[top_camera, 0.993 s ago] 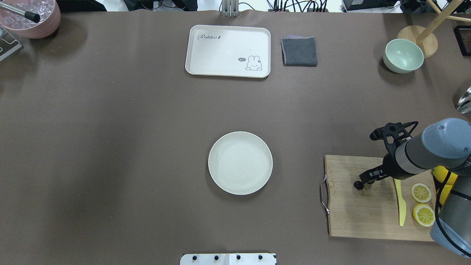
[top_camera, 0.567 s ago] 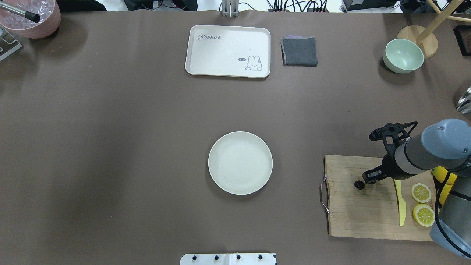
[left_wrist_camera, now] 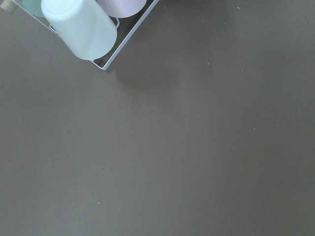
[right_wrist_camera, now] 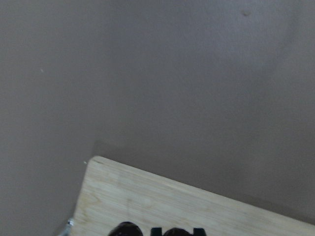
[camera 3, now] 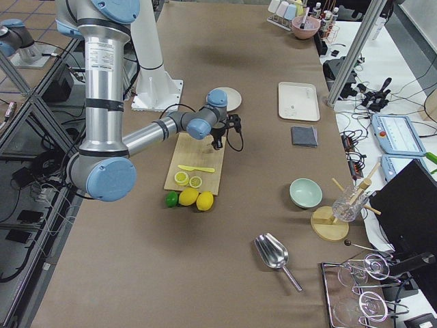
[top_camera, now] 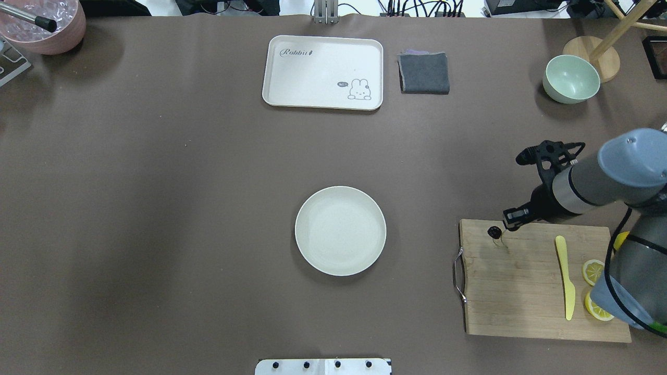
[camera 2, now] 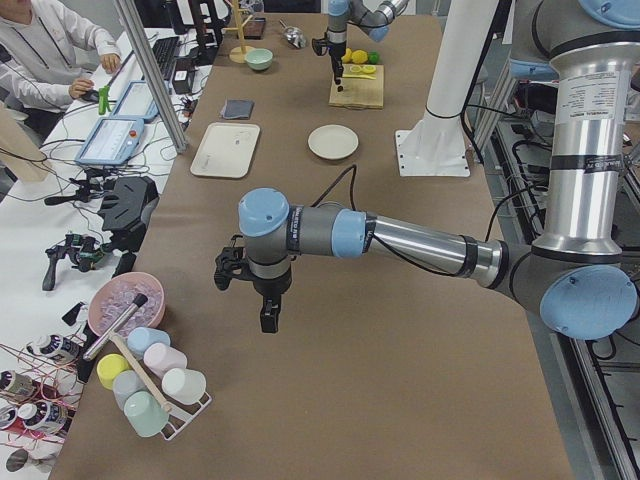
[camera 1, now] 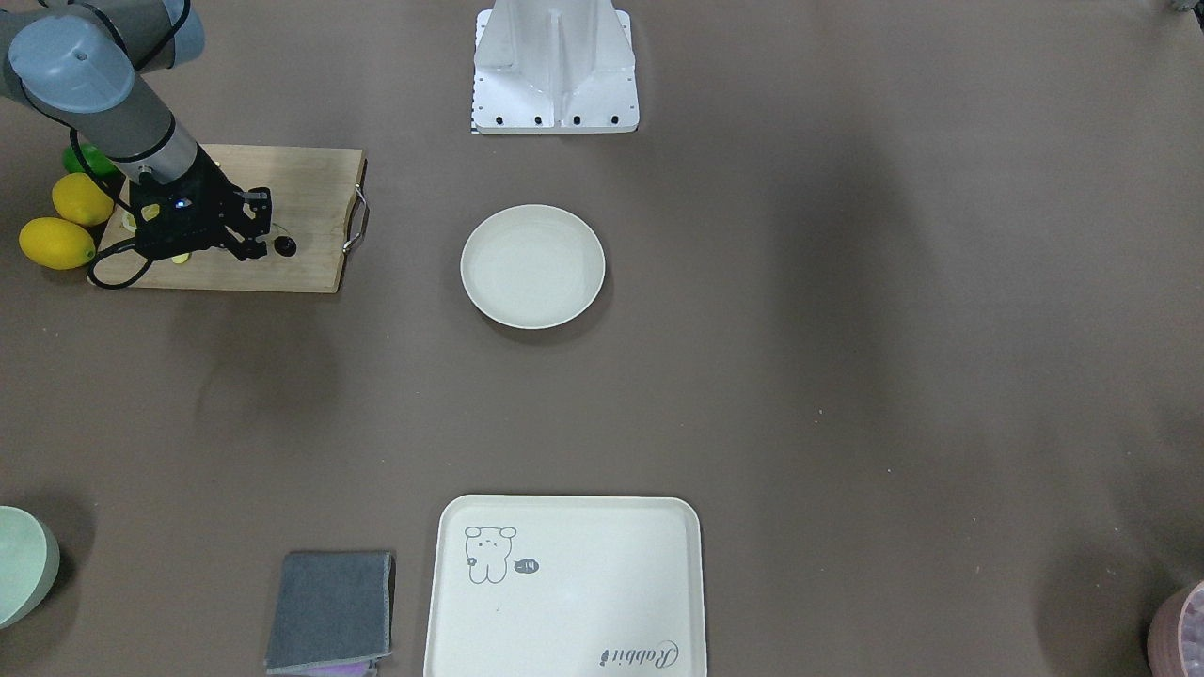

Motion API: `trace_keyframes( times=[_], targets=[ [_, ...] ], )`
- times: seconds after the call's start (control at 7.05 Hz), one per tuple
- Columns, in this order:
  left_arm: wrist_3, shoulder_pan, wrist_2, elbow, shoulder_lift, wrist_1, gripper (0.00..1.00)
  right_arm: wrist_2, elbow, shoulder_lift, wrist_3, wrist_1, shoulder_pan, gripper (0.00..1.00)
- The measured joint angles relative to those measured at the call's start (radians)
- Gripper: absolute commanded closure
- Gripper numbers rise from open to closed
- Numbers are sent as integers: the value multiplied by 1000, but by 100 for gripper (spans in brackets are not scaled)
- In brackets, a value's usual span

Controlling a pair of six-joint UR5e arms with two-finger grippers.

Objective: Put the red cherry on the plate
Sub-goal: 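Carry the cherries with the right gripper over the white plate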

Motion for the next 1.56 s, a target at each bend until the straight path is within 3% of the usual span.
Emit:
trace_keyframes(
  times=[0.28, 0.57, 0.85, 1.13, 1.28, 1.42, 1.56],
  targets=[
    [0, 0, 0, 1, 0, 1, 2, 72, 24, 240, 6, -253, 74, 100],
    [-2, 7, -1, 5, 1, 1, 2, 69, 9, 392, 104, -318, 21, 100],
    [-2, 13, -2, 7, 3, 1, 2, -16, -41, 524, 249, -322, -98, 100],
    [4, 15, -2, 10, 8, -1, 2, -202, -101, 582, 357, -284, -259, 100],
    [6, 16, -2, 10, 14, -2, 2, -282, -138, 579, 396, -222, -318, 59],
    [8, 16, -2, 8, 17, -3, 2, -319, -170, 567, 414, -166, -346, 1],
    [9, 16, -2, 7, 18, -3, 2, -338, -184, 553, 426, -137, -358, 0]
  ],
)
